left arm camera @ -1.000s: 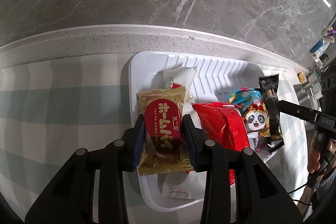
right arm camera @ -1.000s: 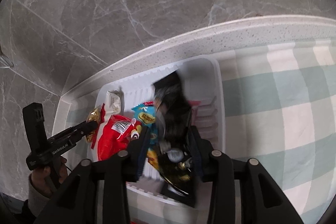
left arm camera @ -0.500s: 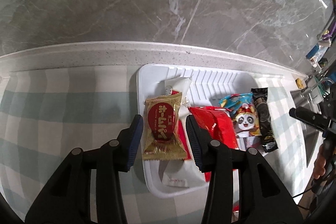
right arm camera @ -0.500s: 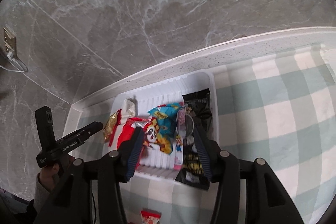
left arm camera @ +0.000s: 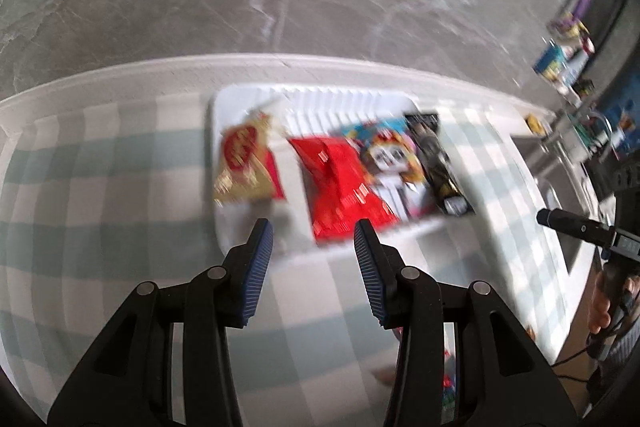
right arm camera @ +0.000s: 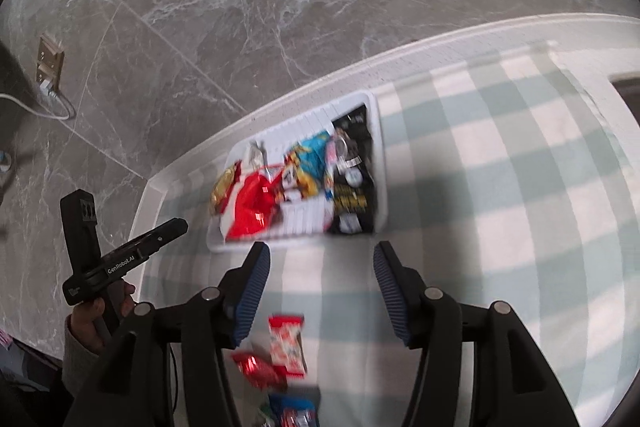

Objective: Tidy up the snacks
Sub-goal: 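Move both tools back to the snacks and lower onto the bags, then grasp the green-topped clear bag with left tool while right tool grasps blue cake bar, then carry the clear bag and blue cake bar with both tools over the tray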

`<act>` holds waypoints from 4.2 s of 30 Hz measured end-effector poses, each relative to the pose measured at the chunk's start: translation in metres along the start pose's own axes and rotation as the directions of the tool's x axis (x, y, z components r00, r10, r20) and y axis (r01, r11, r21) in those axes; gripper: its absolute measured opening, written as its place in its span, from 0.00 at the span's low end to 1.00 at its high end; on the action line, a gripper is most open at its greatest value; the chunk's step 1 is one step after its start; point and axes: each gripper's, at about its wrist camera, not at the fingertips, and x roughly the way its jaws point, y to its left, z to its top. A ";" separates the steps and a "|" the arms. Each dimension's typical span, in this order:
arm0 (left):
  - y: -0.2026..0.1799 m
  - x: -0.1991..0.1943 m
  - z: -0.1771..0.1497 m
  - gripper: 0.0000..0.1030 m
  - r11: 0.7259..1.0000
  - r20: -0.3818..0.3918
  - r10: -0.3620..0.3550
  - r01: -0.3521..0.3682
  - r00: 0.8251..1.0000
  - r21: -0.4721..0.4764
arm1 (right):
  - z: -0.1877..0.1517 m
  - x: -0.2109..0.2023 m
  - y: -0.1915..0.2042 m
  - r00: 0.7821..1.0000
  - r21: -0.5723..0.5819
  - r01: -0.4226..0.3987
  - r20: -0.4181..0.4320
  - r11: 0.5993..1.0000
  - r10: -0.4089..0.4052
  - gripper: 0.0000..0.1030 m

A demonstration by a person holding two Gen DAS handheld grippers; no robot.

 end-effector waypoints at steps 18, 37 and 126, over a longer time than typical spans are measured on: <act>-0.071 -0.013 -0.114 0.39 0.982 -0.180 -0.150 0.168 0.972 0.087 | -0.131 -0.035 0.006 0.993 -0.013 -0.007 -0.117 1.000 0.006 0.61; -0.105 0.011 -0.179 0.41 0.957 -0.352 -0.241 0.281 0.904 0.067 | -0.190 0.015 0.046 0.952 -0.220 0.019 -0.295 0.975 -0.085 0.61; 0.006 -0.011 0.004 0.28 0.971 -0.056 -0.232 0.228 0.971 -0.071 | -0.004 0.032 0.017 0.994 -0.063 -0.094 -0.069 0.994 0.090 0.29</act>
